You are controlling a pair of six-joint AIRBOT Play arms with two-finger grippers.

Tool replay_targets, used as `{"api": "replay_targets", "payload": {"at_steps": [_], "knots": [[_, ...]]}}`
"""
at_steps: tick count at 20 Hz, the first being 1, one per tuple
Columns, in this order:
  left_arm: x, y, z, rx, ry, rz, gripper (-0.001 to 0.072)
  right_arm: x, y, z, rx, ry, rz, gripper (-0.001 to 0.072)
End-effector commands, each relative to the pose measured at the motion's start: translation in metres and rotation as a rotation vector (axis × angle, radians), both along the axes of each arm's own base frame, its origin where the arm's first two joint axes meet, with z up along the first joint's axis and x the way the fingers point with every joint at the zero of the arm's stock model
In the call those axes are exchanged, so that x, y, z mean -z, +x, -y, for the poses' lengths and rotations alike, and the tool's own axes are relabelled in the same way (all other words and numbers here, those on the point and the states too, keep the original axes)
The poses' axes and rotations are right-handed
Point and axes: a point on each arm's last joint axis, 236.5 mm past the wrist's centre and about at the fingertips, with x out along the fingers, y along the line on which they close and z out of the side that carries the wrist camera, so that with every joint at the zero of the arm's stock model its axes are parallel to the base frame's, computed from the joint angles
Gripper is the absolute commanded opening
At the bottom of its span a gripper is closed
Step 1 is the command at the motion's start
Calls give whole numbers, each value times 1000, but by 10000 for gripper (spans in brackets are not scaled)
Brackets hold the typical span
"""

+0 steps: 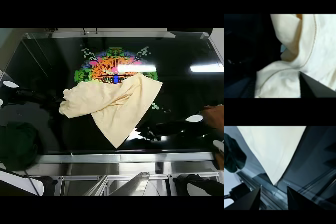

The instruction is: Fold the shirts.

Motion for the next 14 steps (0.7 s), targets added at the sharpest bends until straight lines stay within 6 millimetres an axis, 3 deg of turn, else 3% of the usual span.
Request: {"api": "replay_targets", "payload": {"at_steps": [1,2,3,5,8,9,11,14], "knots": [[5,-12,25,153,-45,-65,322,12,-13,-33,53,4,-30,371],[-2,-16,31,206,-58,-56,158,14,-11,-40,71,6,-35,371],[-8,-16,34,235,-66,-49,57,16,-13,-45,77,10,-48,383],[-15,-10,29,233,-65,-31,17,24,-24,-56,56,13,-91,488],[-35,-1,21,211,-109,0,16,41,-51,-71,13,-10,-197,484],[-47,6,18,186,-146,25,15,44,-54,-75,24,-8,-222,424],[-71,19,16,143,-227,74,14,42,-43,-85,102,27,-248,430],[-90,24,17,131,-290,105,14,37,-5,-95,181,58,-190,430]]}}
